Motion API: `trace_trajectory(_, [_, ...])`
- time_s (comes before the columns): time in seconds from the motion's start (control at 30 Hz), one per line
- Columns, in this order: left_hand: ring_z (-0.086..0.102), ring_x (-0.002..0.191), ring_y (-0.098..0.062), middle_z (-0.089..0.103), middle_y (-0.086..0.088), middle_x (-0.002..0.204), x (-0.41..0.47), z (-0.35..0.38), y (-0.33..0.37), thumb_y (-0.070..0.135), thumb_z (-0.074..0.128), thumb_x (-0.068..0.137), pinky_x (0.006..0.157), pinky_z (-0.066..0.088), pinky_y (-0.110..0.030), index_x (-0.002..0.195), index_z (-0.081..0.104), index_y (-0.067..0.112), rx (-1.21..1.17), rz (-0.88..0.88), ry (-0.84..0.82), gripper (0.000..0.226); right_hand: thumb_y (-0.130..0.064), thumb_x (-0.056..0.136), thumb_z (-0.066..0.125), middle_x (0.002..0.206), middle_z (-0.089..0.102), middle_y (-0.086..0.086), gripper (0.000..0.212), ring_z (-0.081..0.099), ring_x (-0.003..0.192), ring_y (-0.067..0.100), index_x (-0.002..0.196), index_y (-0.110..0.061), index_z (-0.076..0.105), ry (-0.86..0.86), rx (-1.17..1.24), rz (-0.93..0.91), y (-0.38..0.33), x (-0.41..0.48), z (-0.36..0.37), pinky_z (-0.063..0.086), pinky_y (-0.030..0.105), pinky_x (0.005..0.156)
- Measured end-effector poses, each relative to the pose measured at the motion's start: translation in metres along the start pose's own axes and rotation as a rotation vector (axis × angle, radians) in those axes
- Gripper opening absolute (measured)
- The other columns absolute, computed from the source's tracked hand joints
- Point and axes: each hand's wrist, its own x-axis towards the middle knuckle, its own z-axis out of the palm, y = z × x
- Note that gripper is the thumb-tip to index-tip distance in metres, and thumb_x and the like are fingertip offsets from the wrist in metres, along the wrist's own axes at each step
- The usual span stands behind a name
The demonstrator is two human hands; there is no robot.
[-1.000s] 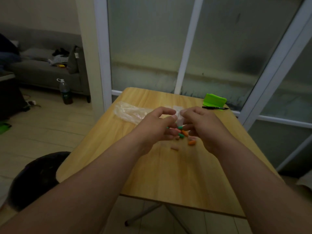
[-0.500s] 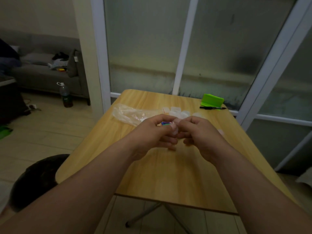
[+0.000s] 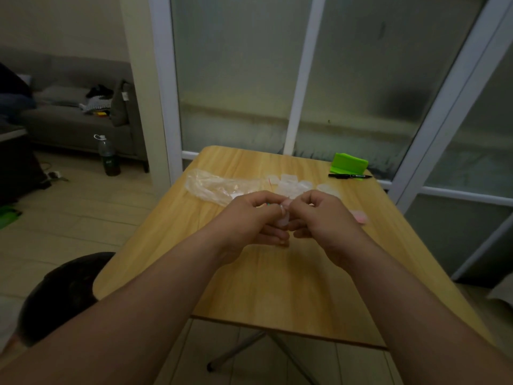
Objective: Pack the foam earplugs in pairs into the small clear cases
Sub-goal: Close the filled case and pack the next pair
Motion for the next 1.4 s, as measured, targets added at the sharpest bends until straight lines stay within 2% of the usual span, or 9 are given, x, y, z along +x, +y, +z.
trace_trajectory(0.2, [0.078, 0.09, -0.03, 0.079, -0.022, 0.097, 0.005, -0.006, 0.004, 0.015, 0.053, 0.104, 0.086, 0.065, -0.04, 0.124, 0.072, 0.015, -0.117, -0.033, 0.046, 0.027, -0.015, 0.102, 0.062, 0.075, 0.075, 0.008, 0.012, 0.069, 0.06, 0.014, 0.099, -0.007, 0.07, 0.053, 0.08, 0.015, -0.003, 0.002, -0.003, 0.05, 0.024, 0.05])
trace_trajectory(0.5, [0.078, 0.1, -0.037, 0.075, -0.03, 0.11, 0.01, 0.001, -0.001, 0.006, 0.058, 0.104, 0.086, 0.065, -0.043, 0.126, 0.06, 0.007, -0.142, -0.024, 0.092, 0.023, -0.031, 0.102, 0.068, 0.085, 0.077, -0.004, 0.011, 0.074, 0.076, 0.012, 0.098, -0.027, 0.077, 0.127, -0.282, -0.206, 0.002, 0.004, -0.009, 0.061, 0.035, 0.064])
trace_trajectory(0.67, [0.077, 0.098, -0.03, 0.073, -0.025, 0.119, 0.004, 0.004, -0.002, -0.008, 0.058, 0.099, 0.086, 0.065, -0.037, 0.134, 0.055, 0.002, -0.27, -0.099, -0.113, 0.036, -0.026, 0.103, 0.067, 0.088, 0.078, -0.004, 0.017, 0.069, 0.074, 0.009, 0.097, -0.025, 0.082, 0.094, -0.212, -0.176, -0.001, 0.01, -0.02, 0.056, 0.026, 0.055])
trace_trajectory(0.8, [0.066, 0.079, -0.017, 0.067, -0.018, 0.105, -0.003, 0.018, -0.01, -0.012, 0.049, 0.099, 0.074, 0.059, -0.029, 0.132, 0.059, 0.001, -0.187, -0.124, -0.252, 0.037, -0.024, 0.102, 0.067, 0.086, 0.078, -0.011, 0.017, 0.068, 0.073, -0.004, 0.102, -0.024, 0.084, -0.007, -0.319, -0.263, 0.0, 0.01, -0.012, 0.048, 0.013, 0.062])
trace_trajectory(0.93, [0.051, 0.066, -0.015, 0.055, -0.005, 0.083, 0.0, 0.02, -0.01, 0.024, 0.051, 0.103, 0.059, 0.04, -0.027, 0.122, 0.056, 0.014, -0.249, -0.212, -0.207, 0.023, -0.021, 0.103, 0.067, 0.077, 0.076, -0.016, 0.017, 0.067, 0.069, -0.006, 0.107, -0.02, 0.084, -0.039, -0.267, -0.237, -0.001, 0.009, -0.014, 0.047, 0.01, 0.056])
trace_trajectory(1.03, [0.051, 0.063, -0.017, 0.057, -0.006, 0.079, 0.003, 0.02, -0.011, 0.062, 0.039, 0.107, 0.055, 0.039, -0.028, 0.122, 0.061, 0.018, -0.279, -0.258, -0.14, 0.052, -0.028, 0.104, 0.066, 0.082, 0.077, -0.013, 0.017, 0.067, 0.068, -0.002, 0.104, -0.025, 0.084, -0.06, -0.244, -0.219, -0.004, 0.007, -0.017, 0.053, 0.024, 0.058])
trace_trajectory(1.13, [0.052, 0.062, -0.017, 0.06, -0.006, 0.083, 0.006, 0.021, -0.012, 0.06, 0.037, 0.108, 0.053, 0.04, -0.027, 0.129, 0.065, 0.011, -0.338, -0.265, -0.039, 0.06, -0.037, 0.106, 0.061, 0.091, 0.076, -0.005, 0.023, 0.067, 0.078, 0.011, 0.104, -0.026, 0.082, 0.04, -0.327, -0.229, -0.002, 0.011, -0.031, 0.055, 0.037, 0.066])
trace_trajectory(1.23, [0.056, 0.061, -0.017, 0.066, -0.009, 0.091, 0.009, 0.017, -0.009, 0.054, 0.04, 0.11, 0.053, 0.045, -0.028, 0.135, 0.064, 0.011, -0.418, -0.246, 0.053, 0.056, -0.03, 0.105, 0.064, 0.098, 0.074, -0.012, 0.017, 0.066, 0.089, 0.005, 0.106, -0.026, 0.08, 0.115, -0.593, -0.274, 0.012, 0.016, -0.049, 0.049, 0.03, 0.073])
trace_trajectory(1.4, [0.064, 0.07, -0.022, 0.07, -0.012, 0.093, 0.009, 0.011, -0.006, 0.042, 0.039, 0.108, 0.071, 0.052, -0.037, 0.135, 0.064, 0.01, -0.515, -0.237, 0.063, 0.048, -0.032, 0.1, 0.07, 0.101, 0.063, -0.013, 0.013, 0.061, 0.097, 0.01, 0.108, -0.04, 0.075, -0.024, -0.951, -0.216, 0.035, 0.014, -0.056, 0.051, 0.039, 0.087])
